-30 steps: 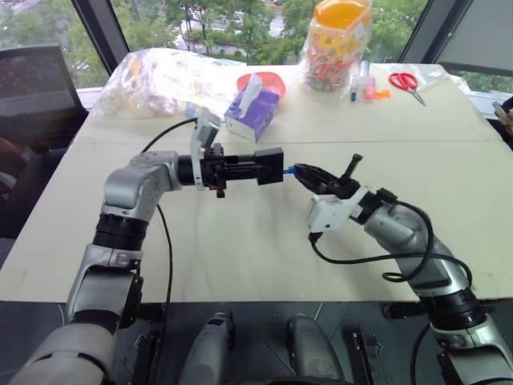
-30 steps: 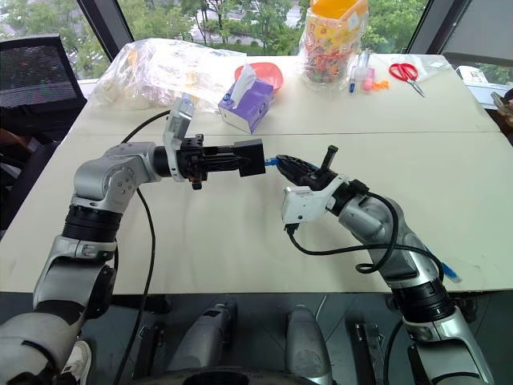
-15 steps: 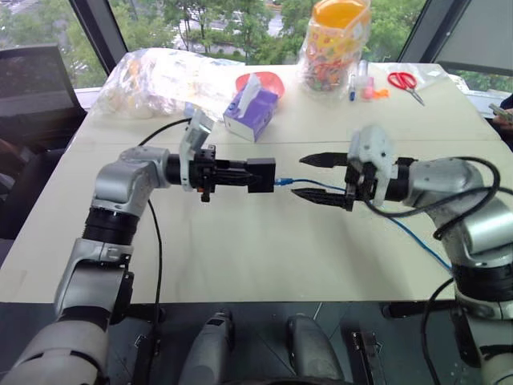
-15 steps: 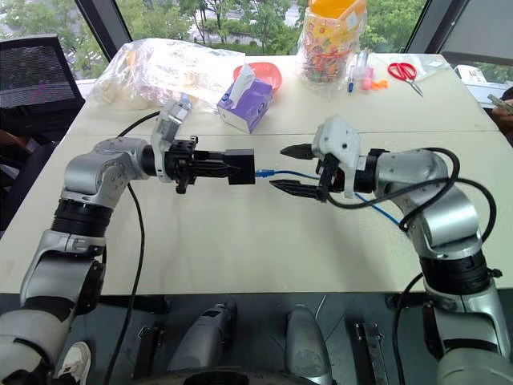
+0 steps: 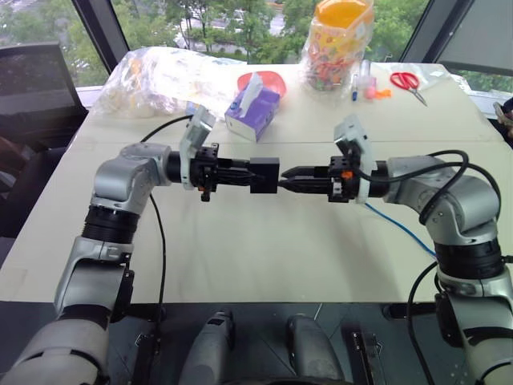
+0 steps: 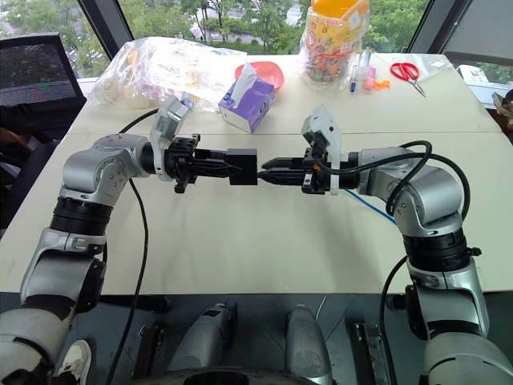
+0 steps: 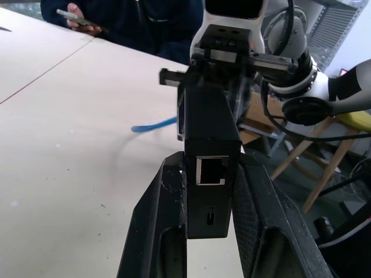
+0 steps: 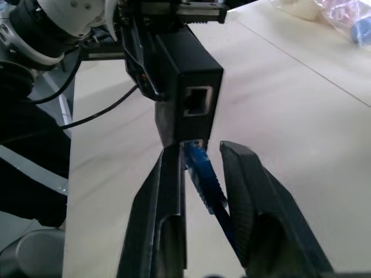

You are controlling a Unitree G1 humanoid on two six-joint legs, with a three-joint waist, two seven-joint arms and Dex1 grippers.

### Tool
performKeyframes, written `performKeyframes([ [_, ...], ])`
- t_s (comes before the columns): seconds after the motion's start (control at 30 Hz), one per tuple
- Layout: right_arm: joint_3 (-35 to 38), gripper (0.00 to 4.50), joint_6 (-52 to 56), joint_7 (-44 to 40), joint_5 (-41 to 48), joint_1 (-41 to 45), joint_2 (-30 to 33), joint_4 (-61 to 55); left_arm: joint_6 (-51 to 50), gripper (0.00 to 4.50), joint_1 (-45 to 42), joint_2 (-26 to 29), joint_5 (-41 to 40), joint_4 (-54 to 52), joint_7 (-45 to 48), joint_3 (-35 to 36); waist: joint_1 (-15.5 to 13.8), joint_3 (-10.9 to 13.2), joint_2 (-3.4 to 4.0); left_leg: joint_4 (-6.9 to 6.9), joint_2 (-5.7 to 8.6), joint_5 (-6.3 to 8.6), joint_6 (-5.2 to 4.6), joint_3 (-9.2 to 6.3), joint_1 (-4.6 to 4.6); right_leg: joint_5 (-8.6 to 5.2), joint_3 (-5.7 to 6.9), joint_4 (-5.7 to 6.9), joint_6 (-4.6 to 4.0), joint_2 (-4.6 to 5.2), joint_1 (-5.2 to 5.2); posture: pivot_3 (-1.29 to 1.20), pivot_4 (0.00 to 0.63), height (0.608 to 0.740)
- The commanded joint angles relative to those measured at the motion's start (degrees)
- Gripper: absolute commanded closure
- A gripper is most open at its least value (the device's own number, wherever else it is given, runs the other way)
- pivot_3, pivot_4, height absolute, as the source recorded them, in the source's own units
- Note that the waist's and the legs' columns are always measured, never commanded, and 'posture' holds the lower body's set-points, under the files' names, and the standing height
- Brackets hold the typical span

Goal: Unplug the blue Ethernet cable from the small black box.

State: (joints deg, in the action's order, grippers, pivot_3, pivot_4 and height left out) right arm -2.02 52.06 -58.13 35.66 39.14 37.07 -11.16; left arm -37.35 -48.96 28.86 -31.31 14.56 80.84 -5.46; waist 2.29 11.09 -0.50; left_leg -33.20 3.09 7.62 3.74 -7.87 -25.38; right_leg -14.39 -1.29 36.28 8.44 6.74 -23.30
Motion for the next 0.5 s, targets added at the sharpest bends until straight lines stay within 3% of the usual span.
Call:
performKeyframes([
  [0.03,-0.21,3.23,-0.57,-0.68,0.4,1.33,0.68,-0.69,-0.02,4.03,-1.46,0.3,-1.43,-2.36,0.05,1.64,0.01,0.0,0.0,0.0,0.0,0.0,0.0,0.0,0.0,0.0,0.0,0.0,0.0,0.0,0.0,0.0,0.15,0.728],
  [0.5,-1.43,3.23,-1.6,-3.12,0.2,1.04,2.95,-1.06,0.46,4.03,-1.36,0.32,-1.53,-2.67,0.31,1.45,0.01,0.0,0.0,0.0,0.0,0.0,0.0,0.0,0.0,0.0,0.0,0.0,0.0,0.0,-0.01,0.0,0.15,0.728],
])
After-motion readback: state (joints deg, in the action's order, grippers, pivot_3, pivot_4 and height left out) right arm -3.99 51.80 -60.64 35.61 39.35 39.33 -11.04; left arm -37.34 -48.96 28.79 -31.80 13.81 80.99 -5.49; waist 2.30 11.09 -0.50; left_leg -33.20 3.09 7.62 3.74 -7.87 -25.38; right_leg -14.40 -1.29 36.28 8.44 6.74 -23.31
